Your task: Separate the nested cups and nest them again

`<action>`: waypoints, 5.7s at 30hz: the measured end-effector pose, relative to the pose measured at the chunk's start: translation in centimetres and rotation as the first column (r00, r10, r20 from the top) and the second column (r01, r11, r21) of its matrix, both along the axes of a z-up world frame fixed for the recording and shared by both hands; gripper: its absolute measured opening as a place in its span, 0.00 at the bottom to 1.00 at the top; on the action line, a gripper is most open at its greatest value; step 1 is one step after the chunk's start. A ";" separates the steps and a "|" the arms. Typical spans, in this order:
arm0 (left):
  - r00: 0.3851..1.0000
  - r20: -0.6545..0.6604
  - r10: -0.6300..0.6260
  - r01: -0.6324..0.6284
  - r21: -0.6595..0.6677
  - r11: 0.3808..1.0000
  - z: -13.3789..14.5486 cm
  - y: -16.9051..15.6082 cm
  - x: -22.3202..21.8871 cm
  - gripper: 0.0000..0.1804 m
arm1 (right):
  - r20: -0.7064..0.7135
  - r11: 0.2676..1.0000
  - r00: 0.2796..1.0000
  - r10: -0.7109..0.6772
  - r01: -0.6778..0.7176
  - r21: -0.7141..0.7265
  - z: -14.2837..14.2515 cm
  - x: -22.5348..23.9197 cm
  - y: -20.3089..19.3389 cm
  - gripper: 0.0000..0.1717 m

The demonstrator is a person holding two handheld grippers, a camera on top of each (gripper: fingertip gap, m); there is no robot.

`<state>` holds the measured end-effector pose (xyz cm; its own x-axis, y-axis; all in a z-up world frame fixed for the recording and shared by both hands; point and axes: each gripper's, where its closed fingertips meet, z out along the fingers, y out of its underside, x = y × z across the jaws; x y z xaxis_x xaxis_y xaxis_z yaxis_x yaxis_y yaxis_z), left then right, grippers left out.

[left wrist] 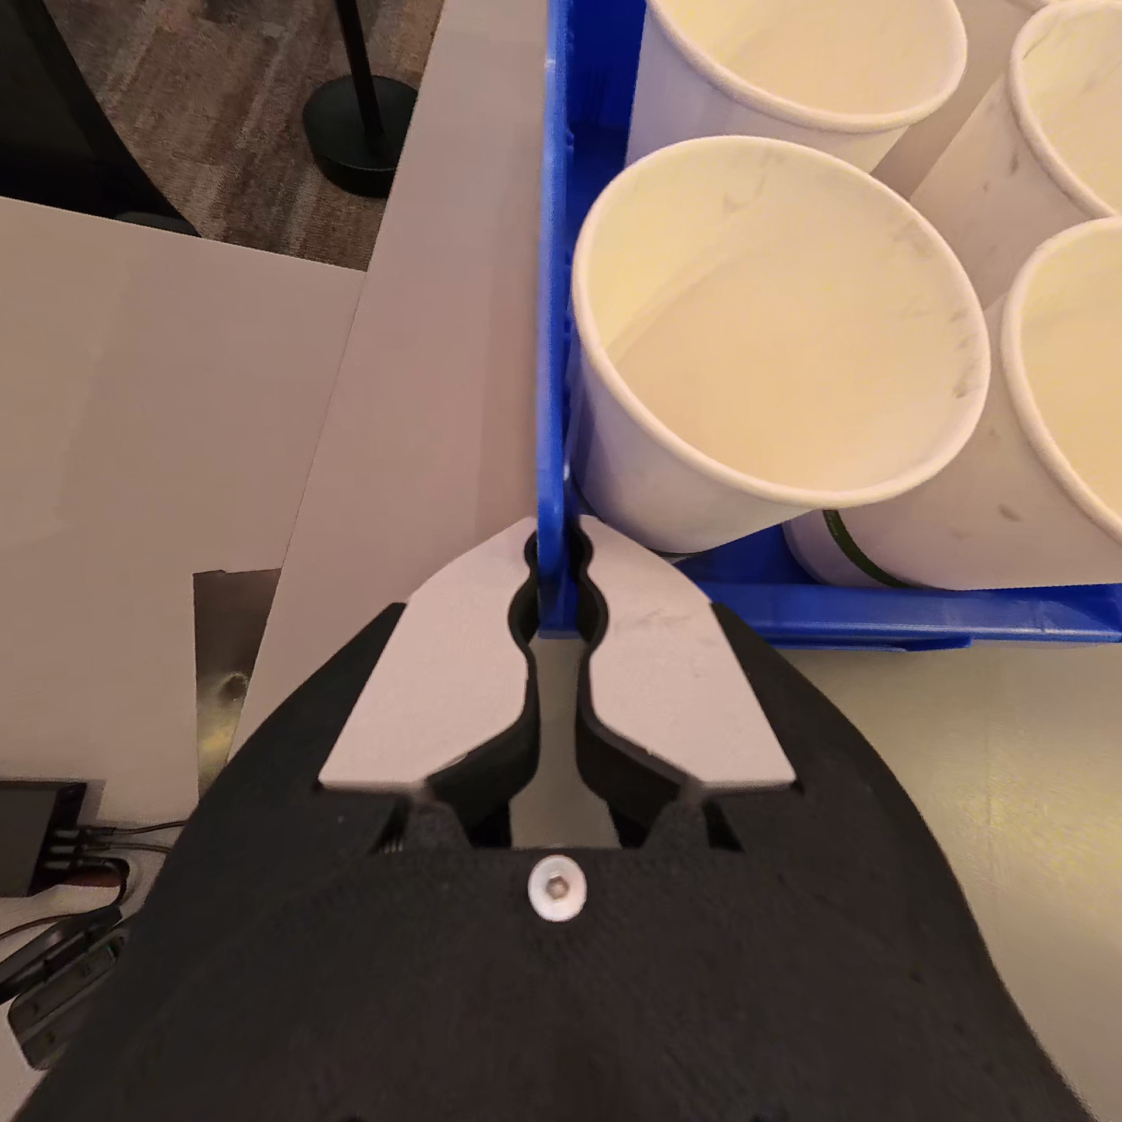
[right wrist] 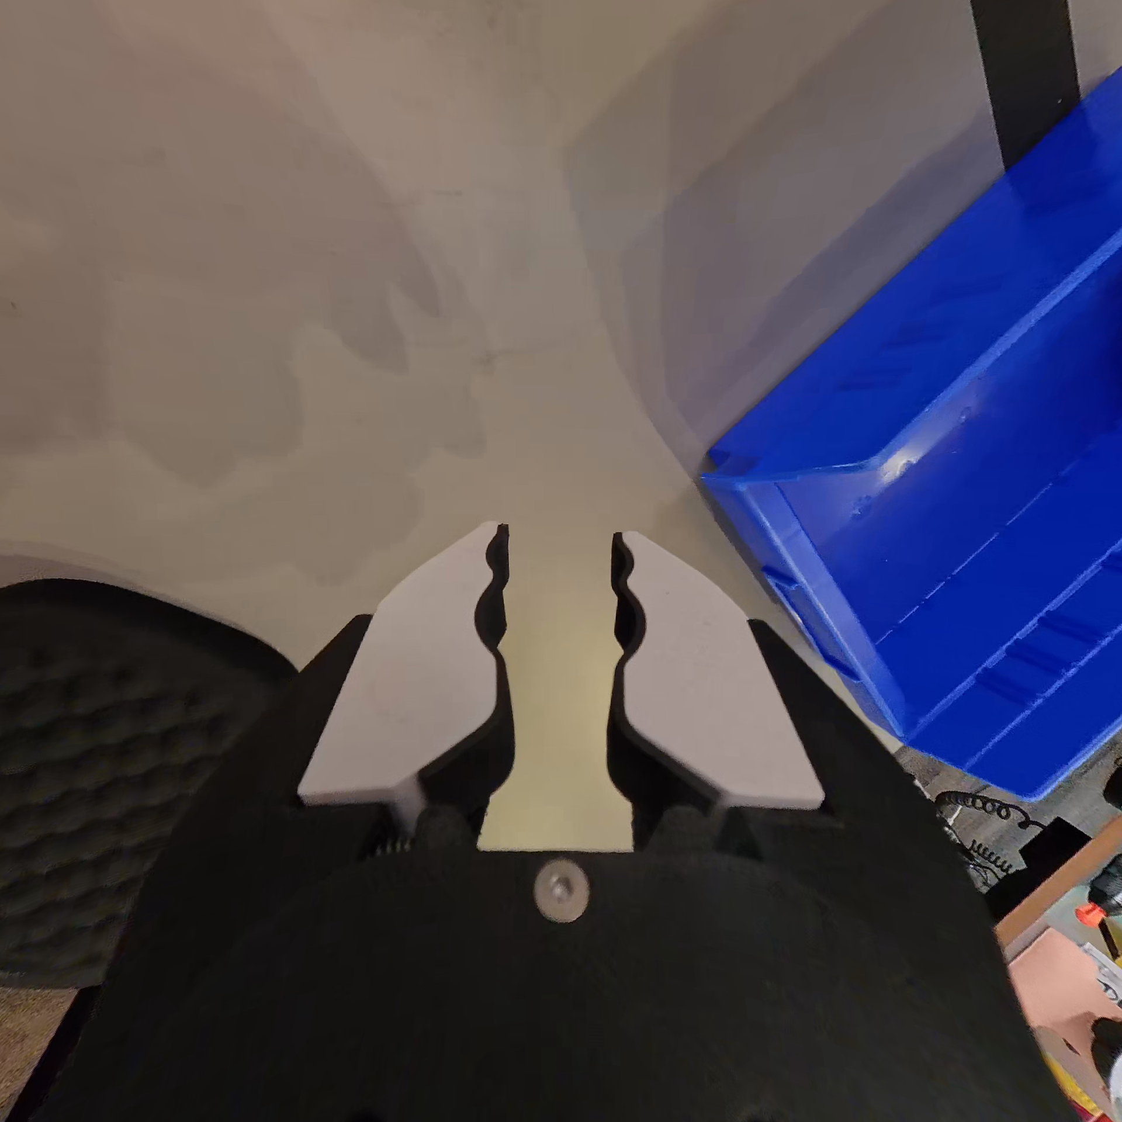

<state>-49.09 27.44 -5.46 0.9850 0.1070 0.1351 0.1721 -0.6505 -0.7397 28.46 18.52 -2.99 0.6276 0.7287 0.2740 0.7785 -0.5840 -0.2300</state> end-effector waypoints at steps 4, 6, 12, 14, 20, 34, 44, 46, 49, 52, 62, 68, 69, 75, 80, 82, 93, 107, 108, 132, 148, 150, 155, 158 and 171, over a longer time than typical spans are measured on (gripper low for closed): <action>0.998 0.065 0.015 -0.014 -0.020 1.000 0.0 -1.4 -0.5 0.41 | -0.006 1.000 1.000 -0.026 0.026 0.002 -0.1 -0.1 -0.9 0.20; 0.994 0.110 0.025 -0.024 -0.010 1.000 0.2 -3.1 -0.7 0.43 | -0.025 0.999 0.998 -0.052 0.052 0.000 -0.4 -0.1 -1.7 0.21; 0.983 0.161 -0.085 0.096 -0.067 0.993 -0.3 -10.3 3.2 0.49 | -0.233 0.984 0.956 -0.178 0.180 -0.012 -1.6 -1.6 -4.9 0.27; 0.971 0.177 -0.163 0.177 -0.067 0.982 -0.2 -12.6 6.2 0.50 | -0.308 0.973 0.925 -0.223 0.231 -0.012 -2.0 -2.2 -6.0 0.29; 0.928 0.161 -0.335 0.347 -0.048 0.937 -0.4 -16.3 14.0 0.57 | -0.421 0.959 0.879 -0.223 0.275 0.067 -2.9 -3.6 -7.3 0.42; 0.903 0.102 -0.417 0.427 -0.121 0.896 -3.6 -17.3 18.8 0.65 | -0.483 0.900 0.838 -0.256 0.389 0.198 -5.1 -1.5 -10.3 0.55; 0.918 0.012 -0.396 0.391 -0.190 0.900 -4.6 -19.3 19.0 0.67 | -0.503 0.834 0.772 -0.390 0.527 0.163 -5.9 -1.4 -11.5 0.63; 0.925 0.005 -0.380 0.374 -0.190 0.908 -4.6 -19.5 19.1 0.67 | -0.498 0.826 0.771 -0.397 0.536 0.172 -5.9 -1.5 -11.4 0.63; 0.940 0.021 -0.341 0.338 -0.201 0.919 -4.3 -19.7 18.8 0.68 | -0.513 0.803 0.745 -0.426 0.572 0.164 -5.7 -1.2 -11.4 0.63; 0.942 -0.026 -0.336 0.328 -0.158 0.931 -2.8 -19.6 18.4 0.67 | -0.511 0.789 0.756 -0.409 0.575 0.218 -4.7 -1.0 -11.2 0.62; 0.829 -0.122 -0.546 0.552 0.018 0.834 0.9 -15.8 24.9 0.66 | -0.518 0.812 0.801 -0.300 0.499 0.301 -2.7 -3.9 -8.6 0.63; 0.751 -0.160 -0.641 0.633 -0.103 0.768 -2.0 -15.5 26.7 0.68 | -0.528 0.809 0.788 -0.318 0.516 0.281 -3.7 -4.0 -9.1 0.63; 0.757 -0.160 -0.634 0.624 -0.115 0.773 -2.3 -15.6 26.7 0.67 | -0.524 0.806 0.788 -0.323 0.519 0.284 -3.8 -4.1 -9.2 0.63; 0.800 -0.132 -0.586 0.583 -0.065 0.810 -0.8 -15.4 26.2 0.64 | -0.489 0.799 0.832 -0.264 0.472 0.373 -2.2 -5.0 -8.1 0.60; 0.833 -0.168 -0.528 0.533 -0.017 0.846 1.1 -13.7 23.7 0.60 | -0.520 0.826 0.839 -0.161 0.403 0.394 -0.5 -7.6 -5.3 0.54; 0.838 -0.207 -0.504 0.516 0.005 0.856 1.9 -12.8 22.4 0.58 | -0.514 0.843 0.849 -0.124 0.364 0.397 -0.8 -8.7 -4.2 0.52; 0.775 -0.424 -0.469 0.539 0.054 0.841 6.5 -6.3 16.9 0.38 | -0.486 0.905 0.871 -0.066 0.258 0.338 -3.7 -12.7 -2.0 0.41; 0.539 -0.609 -0.583 0.636 -0.160 0.755 5.1 0.9 14.7 0.22 | -0.460 0.924 0.885 -0.076 0.236 0.302 -4.7 -12.8 -2.3 0.39; 0.524 -0.613 -0.591 0.637 -0.178 0.750 4.8 1.1 14.5 0.18 | -0.460 0.924 0.885 -0.078 0.237 0.300 -4.8 -12.8 -2.3 0.39; 0.392 -0.679 -0.621 0.694 -0.225 0.684 8.1 -2.4 15.6 0.01 | -0.468 0.921 0.883 -0.037 0.212 0.327 -3.6 -13.1 -2.4 0.38; 0.165 -0.711 -0.683 0.859 -0.236 0.454 13.3 -9.7 29.9 0.01 | -0.729 0.896 0.619 0.293 0.087 0.434 12.3 -29.4 1.0 0.29; 0.108 -0.705 -0.701 0.883 -0.256 0.393 12.4 -10.4 32.6 0.01 | -0.733 0.896 0.599 0.321 0.059 0.441 13.2 -31.1 1.5 0.29; 0.027 -0.676 -0.736 0.936 -0.242 0.257 11.2 -11.7 38.0 0.01 | -0.753 0.917 0.557 0.349 -0.035 0.398 12.7 -33.0 1.6 0.32; -0.019 -0.661 -0.751 0.950 -0.246 0.193 10.6 -12.1 40.0 0.01 | -0.818 0.943 0.488 0.306 -0.033 0.332 12.5 -32.6 1.3 0.34; -0.265 -0.419 -0.869 0.954 -0.247 -0.171 11.1 -15.4 45.0 0.01 | -0.662 0.809 0.467 0.586 -0.384 0.445 11.4 -28.7 -1.4 0.54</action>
<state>-4.09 12.08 5.66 -0.1392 -0.9368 -0.3210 -0.7715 0.3058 -0.5579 -0.19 17.09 8.36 0.2318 0.9700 0.0738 0.4042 -0.0270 -0.9143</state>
